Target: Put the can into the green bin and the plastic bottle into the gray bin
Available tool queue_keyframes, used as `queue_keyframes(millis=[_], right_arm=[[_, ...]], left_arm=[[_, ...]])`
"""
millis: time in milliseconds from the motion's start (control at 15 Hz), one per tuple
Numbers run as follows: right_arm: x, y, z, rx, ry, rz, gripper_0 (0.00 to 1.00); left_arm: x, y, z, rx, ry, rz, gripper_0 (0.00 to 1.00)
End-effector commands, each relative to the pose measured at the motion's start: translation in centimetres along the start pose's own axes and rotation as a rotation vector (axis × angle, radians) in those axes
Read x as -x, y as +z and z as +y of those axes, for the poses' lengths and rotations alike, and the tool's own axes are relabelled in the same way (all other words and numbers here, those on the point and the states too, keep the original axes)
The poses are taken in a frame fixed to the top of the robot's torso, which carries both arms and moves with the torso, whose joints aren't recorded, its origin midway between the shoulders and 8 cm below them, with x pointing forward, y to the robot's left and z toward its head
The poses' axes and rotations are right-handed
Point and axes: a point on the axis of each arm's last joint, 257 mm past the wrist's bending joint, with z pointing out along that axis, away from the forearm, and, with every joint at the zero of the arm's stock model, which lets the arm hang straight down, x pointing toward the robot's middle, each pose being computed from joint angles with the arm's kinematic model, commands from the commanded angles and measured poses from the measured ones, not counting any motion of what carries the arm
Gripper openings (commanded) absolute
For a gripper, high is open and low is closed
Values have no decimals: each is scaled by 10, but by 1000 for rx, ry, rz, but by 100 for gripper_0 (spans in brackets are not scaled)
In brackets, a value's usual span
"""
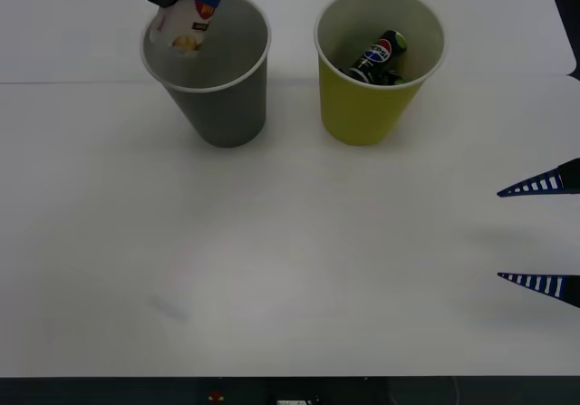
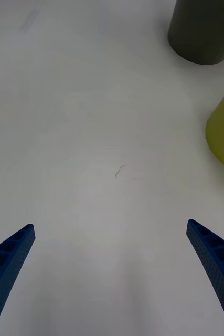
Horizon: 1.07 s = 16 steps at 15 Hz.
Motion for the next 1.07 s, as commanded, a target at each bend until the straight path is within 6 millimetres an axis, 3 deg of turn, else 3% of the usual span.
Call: queue_keyframes(millis=[67, 400, 667, 1067], right_arm=[[0, 0, 0, 0, 0, 0, 100], [0, 0, 0, 0, 0, 0, 100], [0, 0, 0, 0, 0, 0, 100], [0, 0, 0, 0, 0, 0, 100]], left_arm=[[0, 0, 0, 1, -1, -1, 98], [6, -2, -6, -27, -9, -23, 100], [7, -15, -4, -73, 7, -79, 100], [-40, -55, 6, -154, 60, -160, 100]])
